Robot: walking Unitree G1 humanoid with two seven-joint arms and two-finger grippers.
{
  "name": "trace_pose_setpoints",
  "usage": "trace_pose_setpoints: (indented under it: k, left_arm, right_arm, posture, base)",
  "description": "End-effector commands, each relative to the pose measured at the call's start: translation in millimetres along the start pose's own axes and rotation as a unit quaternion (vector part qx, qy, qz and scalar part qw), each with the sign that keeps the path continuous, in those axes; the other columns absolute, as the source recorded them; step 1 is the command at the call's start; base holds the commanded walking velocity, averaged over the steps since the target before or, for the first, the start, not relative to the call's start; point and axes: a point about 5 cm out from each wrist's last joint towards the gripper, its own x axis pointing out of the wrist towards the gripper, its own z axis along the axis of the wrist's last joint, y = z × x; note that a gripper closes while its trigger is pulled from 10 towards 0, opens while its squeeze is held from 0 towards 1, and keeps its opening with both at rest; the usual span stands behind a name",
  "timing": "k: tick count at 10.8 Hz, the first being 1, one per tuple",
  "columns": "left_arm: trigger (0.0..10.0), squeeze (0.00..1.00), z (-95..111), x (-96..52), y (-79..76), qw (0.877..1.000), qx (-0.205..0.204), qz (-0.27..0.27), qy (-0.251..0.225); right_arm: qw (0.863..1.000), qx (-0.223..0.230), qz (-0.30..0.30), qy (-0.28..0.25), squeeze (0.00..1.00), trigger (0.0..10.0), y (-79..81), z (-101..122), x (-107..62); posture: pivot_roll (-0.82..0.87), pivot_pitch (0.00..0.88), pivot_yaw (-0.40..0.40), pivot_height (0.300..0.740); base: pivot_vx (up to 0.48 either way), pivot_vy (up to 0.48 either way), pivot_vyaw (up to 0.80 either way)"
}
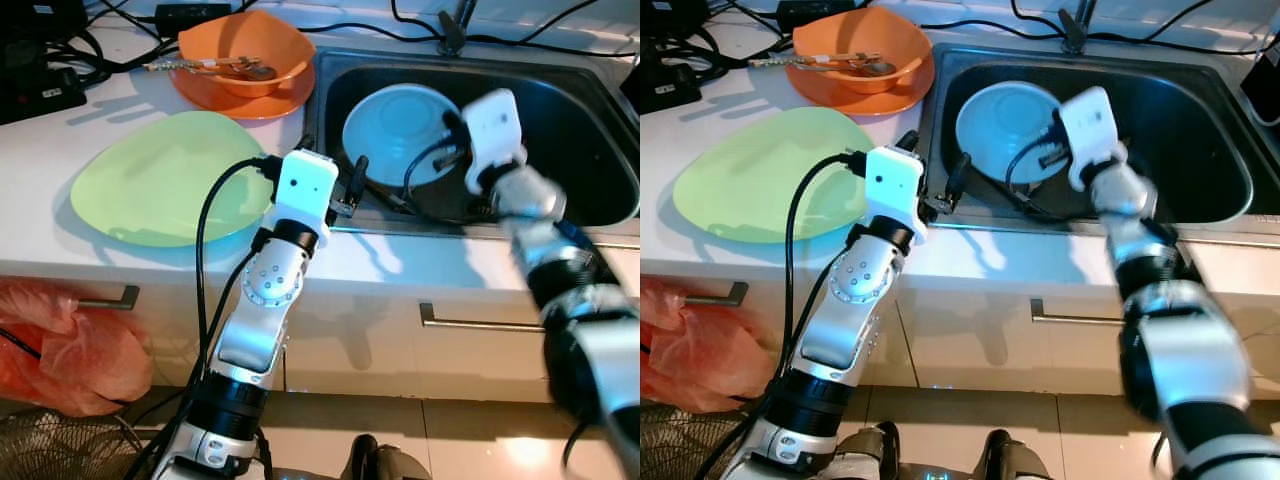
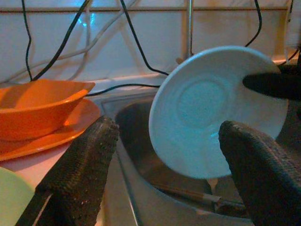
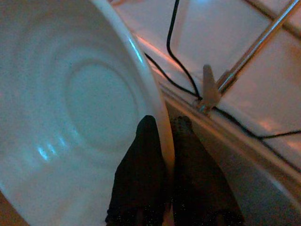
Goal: Kitchen organization
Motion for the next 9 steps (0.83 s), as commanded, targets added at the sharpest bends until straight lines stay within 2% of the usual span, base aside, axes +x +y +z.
trace_pose_setpoints:
  k: [1,3,4,6,9]
  left_arm:
    - [10.0,0.0,2.4,-1.5,-4.8,1.0,0.005,-0.005,-0.002]
    - [10.0,0.0,2.5,-2.1,-4.7,1.0,0.005,-0.003,-0.001]
    - [10.0,0.0,2.9,-2.1,-4.0,1.0,0.005,-0.001,0.0]
    - [10.0,0.0,3.0,-2.6,-3.6,1.0,0.006,0.003,0.0]
    - [10.0,0.0,3.5,-3.0,-2.9,1.0,0.006,0.007,0.0]
  right_arm:
    - [1.0,-0.022,0.004,-0.001,0.0,10.0,-7.0,5.8,2.2]
    - [0.996,-0.078,0.03,0.037,0.0,10.0,-6.9,-0.6,2.2]
    - [0.994,-0.09,0.033,0.05,0.0,10.0,-8.3,-2.0,2.4]
    - [0.981,-0.151,0.088,0.085,0.0,10.0,-0.7,-10.1,0.8]
    - [0.98,-0.155,0.09,0.092,0.02,10.0,-0.8,-10.1,1.7]
  posture:
    - [0.17,0.179,-0.056,0.74]
    - [0.18,0.184,-0.062,0.74]
    - [0.18,0.186,-0.062,0.74]
    - [0.19,0.189,-0.069,0.74]
    - [0.19,0.188,-0.072,0.74]
  base:
    - [0.0,0.0,0.0]
    - [0.0,0.0,0.0]
    - [0.0,0.0,0.0]
    - [0.0,0.0,0.0]
    - [0.0,0.0,0.0]
